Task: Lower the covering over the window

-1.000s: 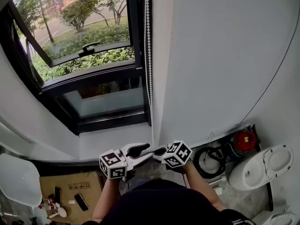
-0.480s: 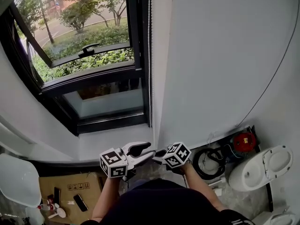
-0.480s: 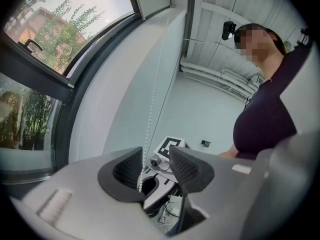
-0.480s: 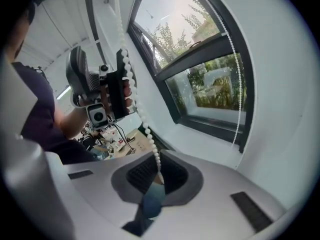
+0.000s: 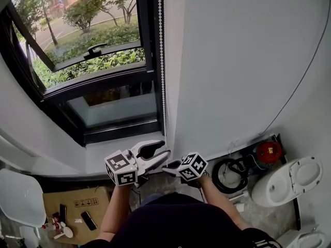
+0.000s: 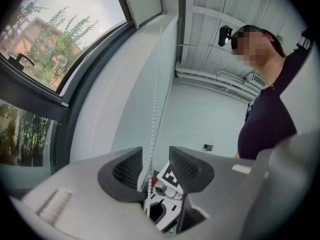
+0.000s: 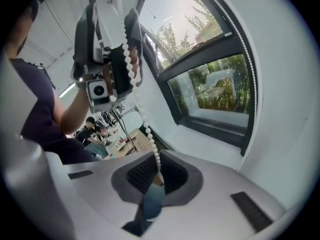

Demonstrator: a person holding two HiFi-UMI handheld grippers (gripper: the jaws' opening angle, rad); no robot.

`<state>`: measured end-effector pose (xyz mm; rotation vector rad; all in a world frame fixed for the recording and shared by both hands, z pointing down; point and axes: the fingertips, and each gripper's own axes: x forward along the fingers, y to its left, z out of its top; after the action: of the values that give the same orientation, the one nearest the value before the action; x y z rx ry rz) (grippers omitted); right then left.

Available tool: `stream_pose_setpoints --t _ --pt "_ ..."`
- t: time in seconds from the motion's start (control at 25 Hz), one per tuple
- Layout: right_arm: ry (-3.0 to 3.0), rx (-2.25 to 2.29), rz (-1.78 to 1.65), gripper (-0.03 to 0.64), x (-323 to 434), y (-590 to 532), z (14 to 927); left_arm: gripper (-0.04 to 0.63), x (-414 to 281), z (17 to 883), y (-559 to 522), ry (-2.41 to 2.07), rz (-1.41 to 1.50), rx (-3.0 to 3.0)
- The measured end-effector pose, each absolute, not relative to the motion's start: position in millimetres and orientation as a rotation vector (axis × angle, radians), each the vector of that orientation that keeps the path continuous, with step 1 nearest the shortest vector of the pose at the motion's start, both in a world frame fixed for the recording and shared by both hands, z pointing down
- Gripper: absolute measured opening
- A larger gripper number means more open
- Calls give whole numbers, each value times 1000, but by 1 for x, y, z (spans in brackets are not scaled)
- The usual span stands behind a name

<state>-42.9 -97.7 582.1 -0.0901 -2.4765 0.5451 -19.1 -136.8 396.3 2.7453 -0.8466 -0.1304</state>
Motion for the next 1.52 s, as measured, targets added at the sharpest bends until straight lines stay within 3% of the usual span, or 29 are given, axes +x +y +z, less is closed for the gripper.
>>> stream_pose_setpoints --t 0.28,0.36,0.68,1.52 --pt "-2465 -107 513 15 -42 -87 597 143 -10 381 -150 -871 -148 2780" --pt "-2469 -117 495 15 -44 -88 597 19 -7 384 -153 -887 -101 2805" --pt "-2523 -101 510 15 -31 -95 594 15 -11 383 -142 -707 -254 2690" --pt "-2462 -141 277 15 -26 -99 599 15 2 445 -148 -678 31 2640"
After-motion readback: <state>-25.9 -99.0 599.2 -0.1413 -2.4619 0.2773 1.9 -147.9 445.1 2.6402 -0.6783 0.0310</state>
